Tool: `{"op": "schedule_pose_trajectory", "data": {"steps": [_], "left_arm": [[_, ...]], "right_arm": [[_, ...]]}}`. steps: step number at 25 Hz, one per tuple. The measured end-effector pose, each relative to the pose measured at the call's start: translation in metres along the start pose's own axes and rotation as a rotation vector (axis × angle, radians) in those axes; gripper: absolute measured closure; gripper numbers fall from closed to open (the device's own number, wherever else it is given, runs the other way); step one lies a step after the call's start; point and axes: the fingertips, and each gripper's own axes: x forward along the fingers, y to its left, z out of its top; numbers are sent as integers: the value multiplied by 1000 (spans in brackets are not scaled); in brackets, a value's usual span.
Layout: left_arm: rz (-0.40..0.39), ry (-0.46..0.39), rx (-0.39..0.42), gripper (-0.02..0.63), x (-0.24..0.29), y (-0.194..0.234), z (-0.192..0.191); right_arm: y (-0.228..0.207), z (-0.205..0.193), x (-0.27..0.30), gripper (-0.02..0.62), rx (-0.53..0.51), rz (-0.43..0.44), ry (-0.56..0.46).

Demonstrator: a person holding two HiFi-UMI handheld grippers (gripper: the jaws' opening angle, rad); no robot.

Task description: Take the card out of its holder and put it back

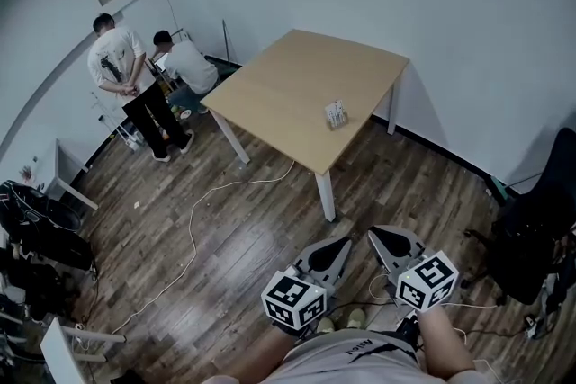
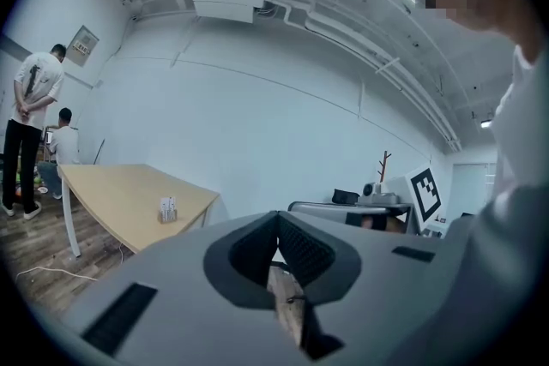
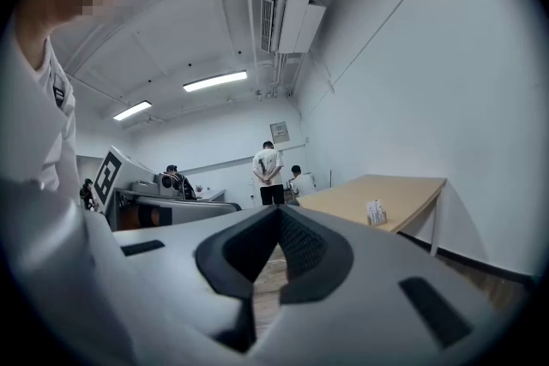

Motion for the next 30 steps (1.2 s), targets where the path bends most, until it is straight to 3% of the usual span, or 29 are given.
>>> {"op": "schedule_pose_trajectory", "data": {"steps": [18,30], "left_arm": [[23,63,47,592,46,7,-6],[-15,81,40,592,112,88,5]], "right_arm": [[-51,2,-14,581,65,20,-35],[-108,4,56,581,52,-20,4]]}}
